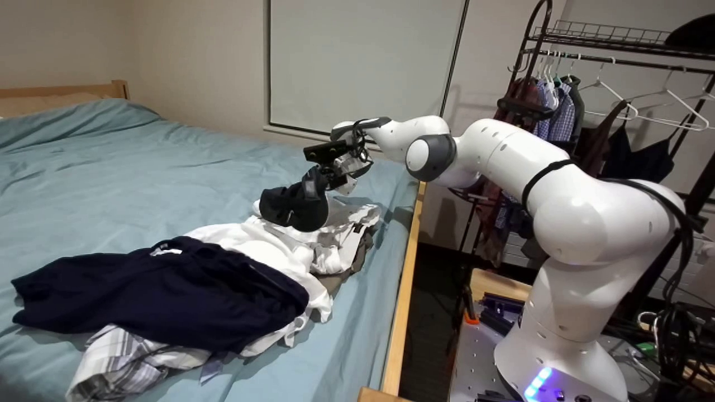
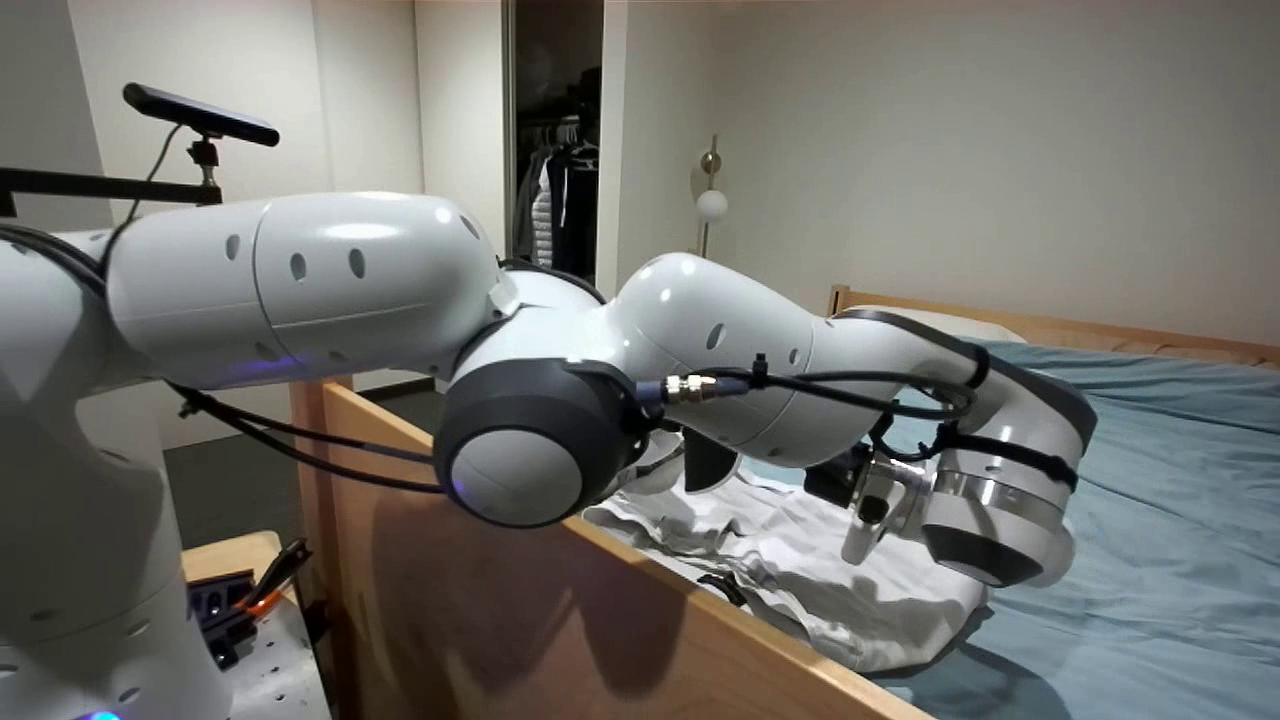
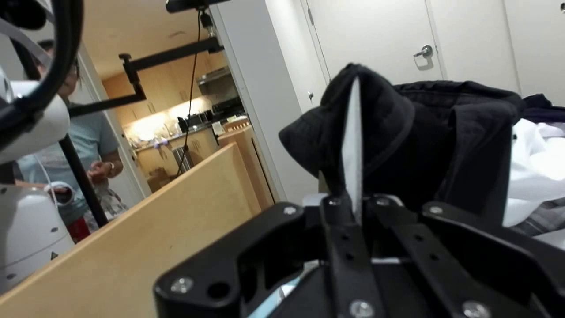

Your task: Move the cap to the right

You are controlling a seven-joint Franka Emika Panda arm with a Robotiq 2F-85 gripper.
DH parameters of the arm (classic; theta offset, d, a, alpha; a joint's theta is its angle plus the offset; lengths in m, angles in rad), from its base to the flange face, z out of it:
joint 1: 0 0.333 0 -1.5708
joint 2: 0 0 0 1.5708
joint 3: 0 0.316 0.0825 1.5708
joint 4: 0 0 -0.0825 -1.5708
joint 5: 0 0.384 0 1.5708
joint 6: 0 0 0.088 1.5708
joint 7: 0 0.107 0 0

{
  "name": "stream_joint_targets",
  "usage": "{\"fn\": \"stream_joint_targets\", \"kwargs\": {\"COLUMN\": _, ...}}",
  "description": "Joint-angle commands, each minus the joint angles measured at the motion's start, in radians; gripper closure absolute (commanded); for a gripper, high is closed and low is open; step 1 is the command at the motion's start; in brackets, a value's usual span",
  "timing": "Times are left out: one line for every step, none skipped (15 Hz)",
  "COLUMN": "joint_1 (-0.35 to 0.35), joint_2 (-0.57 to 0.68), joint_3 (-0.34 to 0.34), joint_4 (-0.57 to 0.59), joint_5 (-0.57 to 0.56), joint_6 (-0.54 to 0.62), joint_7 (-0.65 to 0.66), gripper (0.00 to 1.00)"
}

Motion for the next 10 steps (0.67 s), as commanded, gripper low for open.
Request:
{"fn": "stream_joint_targets", "kwargs": {"joint_1": 0.042, "joint_2": 0.087, "joint_3": 0.002, "joint_4": 0.049, "joint_5": 0.067, "joint_6": 0.120, "joint_7": 0.184, "gripper": 0.93}}
{"fn": "stream_joint_targets", "kwargs": {"joint_1": 0.052, "joint_2": 0.036, "joint_3": -0.058, "joint_4": 0.016, "joint_5": 0.086, "joint_6": 0.040, "joint_7": 0.095, "gripper": 0.93}}
{"fn": "stream_joint_targets", "kwargs": {"joint_1": 0.063, "joint_2": 0.056, "joint_3": -0.055, "joint_4": 0.021, "joint_5": 0.090, "joint_6": 0.080, "joint_7": 0.116, "gripper": 0.93}}
{"fn": "stream_joint_targets", "kwargs": {"joint_1": 0.070, "joint_2": 0.067, "joint_3": -0.055, "joint_4": 0.018, "joint_5": 0.091, "joint_6": 0.100, "joint_7": 0.121, "gripper": 0.93}}
{"fn": "stream_joint_targets", "kwargs": {"joint_1": 0.072, "joint_2": 0.071, "joint_3": -0.056, "joint_4": 0.014, "joint_5": 0.091, "joint_6": 0.107, "joint_7": 0.121, "gripper": 0.93}}
{"fn": "stream_joint_targets", "kwargs": {"joint_1": 0.071, "joint_2": 0.073, "joint_3": -0.057, "joint_4": 0.015, "joint_5": 0.091, "joint_6": 0.107, "joint_7": 0.122, "gripper": 0.93}}
{"fn": "stream_joint_targets", "kwargs": {"joint_1": 0.068, "joint_2": 0.071, "joint_3": -0.059, "joint_4": -0.006, "joint_5": 0.114, "joint_6": 0.106, "joint_7": 0.155, "gripper": 0.93}}
{"fn": "stream_joint_targets", "kwargs": {"joint_1": 0.072, "joint_2": 0.071, "joint_3": -0.078, "joint_4": -0.011, "joint_5": 0.129, "joint_6": 0.128, "joint_7": 0.158, "gripper": 0.93}}
{"fn": "stream_joint_targets", "kwargs": {"joint_1": 0.075, "joint_2": 0.071, "joint_3": -0.092, "joint_4": -0.025, "joint_5": 0.152, "joint_6": 0.141, "joint_7": 0.176, "gripper": 0.93}}
{"fn": "stream_joint_targets", "kwargs": {"joint_1": 0.085, "joint_2": 0.072, "joint_3": -0.116, "joint_4": -0.024, "joint_5": 0.158, "joint_6": 0.169, "joint_7": 0.175, "gripper": 0.93}}
